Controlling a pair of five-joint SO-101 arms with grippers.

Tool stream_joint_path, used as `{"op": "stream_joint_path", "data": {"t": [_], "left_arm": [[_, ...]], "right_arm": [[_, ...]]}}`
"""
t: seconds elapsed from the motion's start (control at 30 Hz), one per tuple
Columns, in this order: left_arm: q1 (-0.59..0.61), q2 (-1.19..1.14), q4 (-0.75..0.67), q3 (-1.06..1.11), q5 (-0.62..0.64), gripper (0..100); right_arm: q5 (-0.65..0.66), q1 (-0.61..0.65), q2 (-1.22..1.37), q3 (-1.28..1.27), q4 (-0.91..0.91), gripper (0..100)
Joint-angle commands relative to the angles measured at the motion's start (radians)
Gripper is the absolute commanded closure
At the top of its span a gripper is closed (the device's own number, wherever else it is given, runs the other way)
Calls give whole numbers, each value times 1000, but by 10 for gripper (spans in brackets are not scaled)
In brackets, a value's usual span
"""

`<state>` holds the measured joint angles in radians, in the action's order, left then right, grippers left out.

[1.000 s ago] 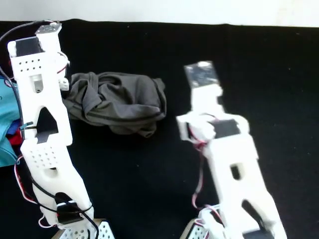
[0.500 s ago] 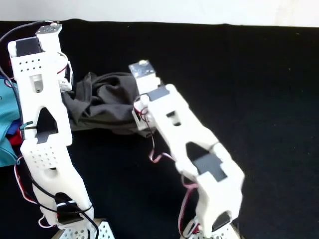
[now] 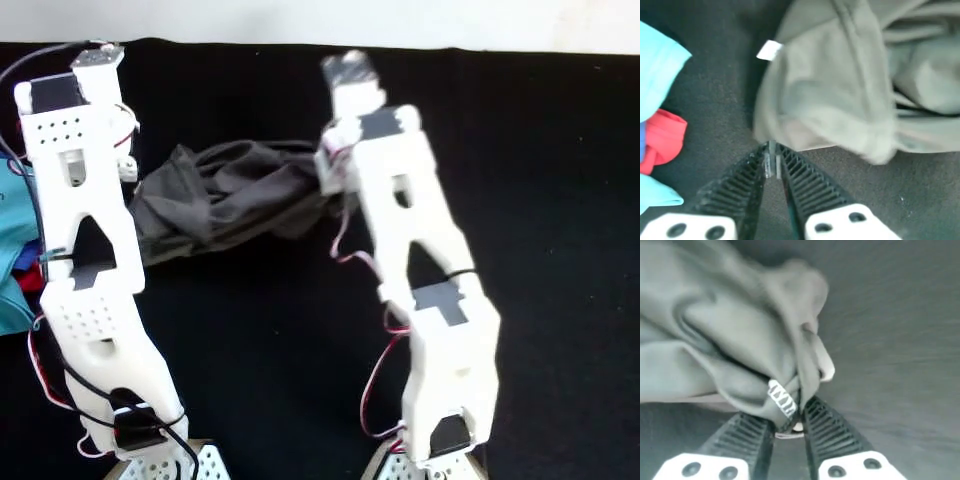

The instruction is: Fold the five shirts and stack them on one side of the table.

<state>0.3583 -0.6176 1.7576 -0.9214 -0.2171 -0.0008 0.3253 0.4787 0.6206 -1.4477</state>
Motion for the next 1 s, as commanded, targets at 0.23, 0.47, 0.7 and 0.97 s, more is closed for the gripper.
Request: {"op": "stream_joint_path", "data": {"t": [0.23, 0.47, 0.7, 0.97], "left_arm": [[-18, 237, 11, -2, -3, 893], [-94, 111, 9, -5, -3, 829], [-288, -79, -15, -8, -2, 829], [-483, -127, -149, -8, 157, 825]], "right_arm": [[199, -209, -5, 713, -315, 991], [273, -314, 1, 723, -315, 955], [272, -323, -4, 605, -314, 746], [272, -372, -8, 605, -315, 746]]}}
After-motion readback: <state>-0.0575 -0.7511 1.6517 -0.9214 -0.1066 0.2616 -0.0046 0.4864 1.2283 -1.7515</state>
